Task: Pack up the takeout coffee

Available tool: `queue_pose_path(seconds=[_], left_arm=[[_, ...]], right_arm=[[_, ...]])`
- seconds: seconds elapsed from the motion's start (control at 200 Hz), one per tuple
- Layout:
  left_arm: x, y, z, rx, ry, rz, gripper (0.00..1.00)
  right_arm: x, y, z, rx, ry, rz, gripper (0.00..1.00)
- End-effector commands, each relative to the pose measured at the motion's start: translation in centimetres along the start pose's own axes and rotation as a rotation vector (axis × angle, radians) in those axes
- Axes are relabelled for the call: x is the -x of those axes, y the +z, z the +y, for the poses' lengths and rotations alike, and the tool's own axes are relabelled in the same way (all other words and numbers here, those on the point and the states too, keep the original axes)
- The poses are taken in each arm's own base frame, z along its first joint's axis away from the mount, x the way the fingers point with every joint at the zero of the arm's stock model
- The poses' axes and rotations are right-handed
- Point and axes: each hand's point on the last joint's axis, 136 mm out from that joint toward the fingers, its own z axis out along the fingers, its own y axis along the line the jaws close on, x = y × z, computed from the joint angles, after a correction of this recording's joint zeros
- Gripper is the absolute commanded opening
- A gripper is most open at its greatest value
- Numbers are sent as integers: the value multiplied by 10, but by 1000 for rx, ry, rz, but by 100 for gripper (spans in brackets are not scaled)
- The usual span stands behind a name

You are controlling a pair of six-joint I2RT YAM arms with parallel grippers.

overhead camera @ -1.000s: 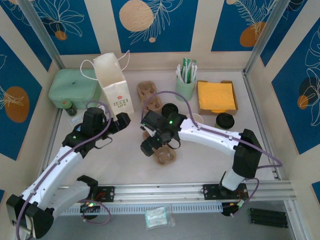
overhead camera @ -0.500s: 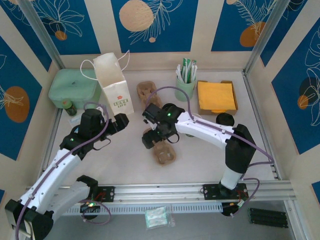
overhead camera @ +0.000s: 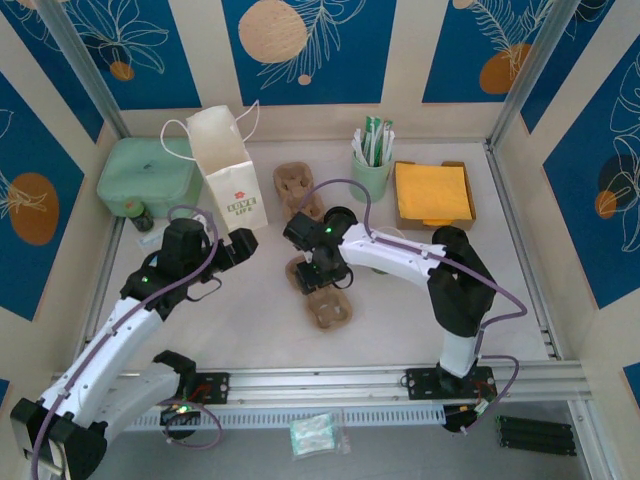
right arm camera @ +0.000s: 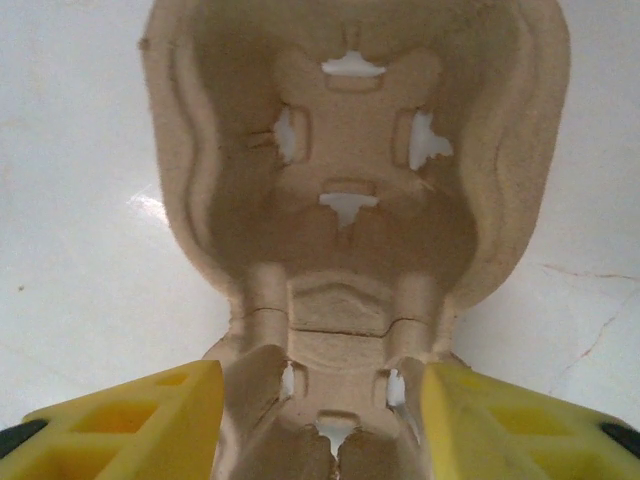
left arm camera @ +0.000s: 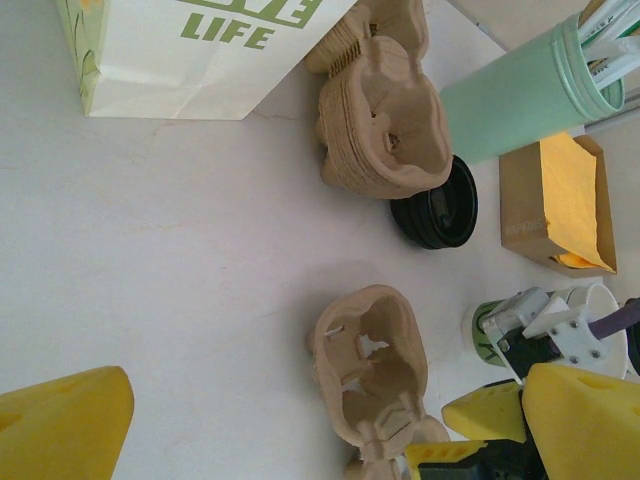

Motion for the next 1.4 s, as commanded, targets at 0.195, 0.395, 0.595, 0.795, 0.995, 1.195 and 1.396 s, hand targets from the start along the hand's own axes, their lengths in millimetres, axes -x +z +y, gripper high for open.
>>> queue_pose_path(seconds=[0.195, 0.395, 0.595, 0.795, 0.995, 1.195, 1.396], left_arm=[[-1, 1, 3, -1, 1, 2, 100], [0, 1, 3, -5, 1, 2, 99], [0, 2, 3, -5, 1, 3, 99], [-1, 3, 3, -7, 1, 7, 99], [-1, 5, 2, -10, 0, 10, 100], [-1, 7, 2, -12, -2, 14, 99], [1, 5, -2, -21, -2, 9, 99]], right_arm=[[-8, 14, -2, -55, 52, 2, 53], [-9, 19, -1, -69, 51, 16, 53], [-9, 25, 1, -76, 45, 31, 53], [-8, 30, 0, -85, 43, 38, 53], [-9, 34, -2, -94, 43, 47, 51], [-9, 37, -5, -109, 44, 53, 46], [-11, 32, -6, -124, 37, 54, 41]])
